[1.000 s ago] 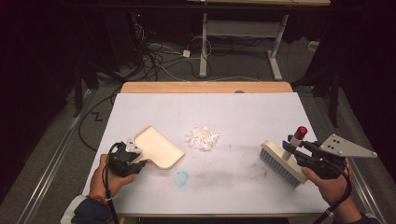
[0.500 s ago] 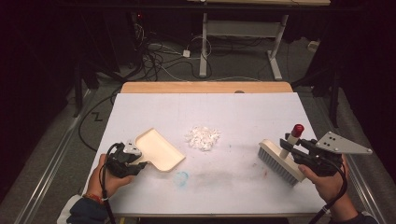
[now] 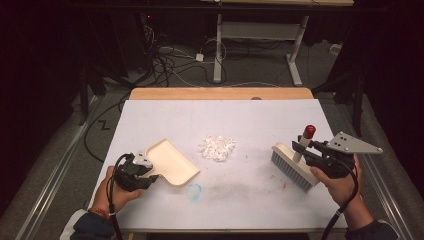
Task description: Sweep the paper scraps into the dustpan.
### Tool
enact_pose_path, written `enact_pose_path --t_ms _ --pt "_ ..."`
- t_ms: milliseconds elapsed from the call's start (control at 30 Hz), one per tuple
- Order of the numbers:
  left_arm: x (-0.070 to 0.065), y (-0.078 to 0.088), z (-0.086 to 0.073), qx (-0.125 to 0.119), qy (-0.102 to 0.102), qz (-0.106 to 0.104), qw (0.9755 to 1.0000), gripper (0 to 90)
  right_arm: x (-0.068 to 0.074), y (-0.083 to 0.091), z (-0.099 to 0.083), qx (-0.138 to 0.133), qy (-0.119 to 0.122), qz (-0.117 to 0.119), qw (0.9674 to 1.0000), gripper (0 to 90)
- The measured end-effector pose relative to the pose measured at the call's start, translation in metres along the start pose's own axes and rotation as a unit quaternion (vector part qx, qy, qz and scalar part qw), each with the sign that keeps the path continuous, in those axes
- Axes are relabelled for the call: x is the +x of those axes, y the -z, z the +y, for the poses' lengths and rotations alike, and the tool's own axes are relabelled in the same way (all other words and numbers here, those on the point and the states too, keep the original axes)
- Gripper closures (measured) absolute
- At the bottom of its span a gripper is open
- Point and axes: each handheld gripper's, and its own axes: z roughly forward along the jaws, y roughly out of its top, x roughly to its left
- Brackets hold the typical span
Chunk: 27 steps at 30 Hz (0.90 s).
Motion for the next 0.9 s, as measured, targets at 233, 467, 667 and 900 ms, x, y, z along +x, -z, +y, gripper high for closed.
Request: enact_pose_path --t_ms 233,467,667,900 --pt "-0.001 0.001 0.0 0.002 0.002 0.001 1.0 63.7 -0.005 -0.026 0.019 -0.009 0.012 -0.003 0.9999 69.9" --pt "-0.004 -0.001 0.002 0.007 -0.009 -0.001 0.9999 63.6 -0.01 -0.065 0.03 0.001 0.021 -0.025 0.9995 69.9" --pt "-0.005 -0.002 0.002 0.01 -0.013 -0.006 0.9998 63.7 -0.015 -0.1 0.036 0.011 0.014 -0.039 0.9991 69.9" --pt "-0.007 -0.007 0.005 0.011 -0.02 -0.014 0.9996 63.6 -0.008 -0.133 0.049 0.007 0.012 -0.047 0.9988 69.9"
